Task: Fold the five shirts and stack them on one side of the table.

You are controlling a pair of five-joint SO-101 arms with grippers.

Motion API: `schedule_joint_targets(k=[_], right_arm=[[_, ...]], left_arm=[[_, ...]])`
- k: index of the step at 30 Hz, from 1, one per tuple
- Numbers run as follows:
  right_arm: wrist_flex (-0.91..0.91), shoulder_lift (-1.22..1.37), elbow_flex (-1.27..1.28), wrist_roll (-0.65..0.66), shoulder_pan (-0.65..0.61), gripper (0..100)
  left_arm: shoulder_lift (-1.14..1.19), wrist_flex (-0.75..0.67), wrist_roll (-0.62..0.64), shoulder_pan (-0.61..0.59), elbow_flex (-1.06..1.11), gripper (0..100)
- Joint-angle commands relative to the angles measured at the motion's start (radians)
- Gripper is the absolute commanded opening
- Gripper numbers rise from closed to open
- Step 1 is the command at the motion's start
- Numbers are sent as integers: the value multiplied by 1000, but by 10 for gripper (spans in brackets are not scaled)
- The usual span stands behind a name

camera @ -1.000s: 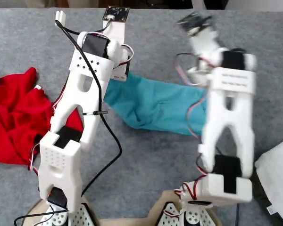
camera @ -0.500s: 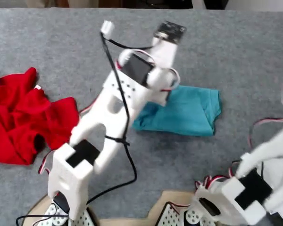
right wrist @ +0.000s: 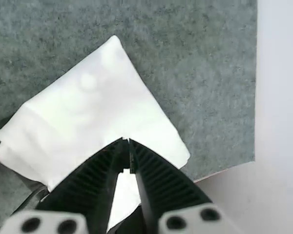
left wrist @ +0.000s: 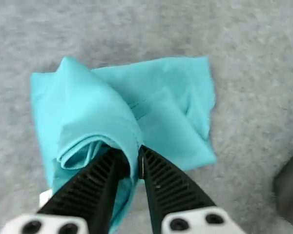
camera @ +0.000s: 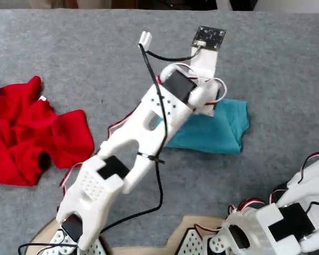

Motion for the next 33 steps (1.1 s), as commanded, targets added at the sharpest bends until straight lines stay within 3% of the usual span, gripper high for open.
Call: schedule_joint_targets(k=[1, 8, 27, 30, 33], right_arm=[[-51, -59, 27, 9, 16, 5], [-69, -59, 42, 9, 16, 5], [-66, -59, 96, 3, 13, 5], [-68, -59, 96, 3, 10, 5], [-68, -59, 96, 3, 10, 5]], left_arm=[[25, -26, 31, 55, -103, 20], [136, -41, 41, 140, -124, 20], [274, -298, 112, 152, -124, 24], [291, -302, 126, 164, -124, 112], [288, -293, 236, 166, -124, 234]])
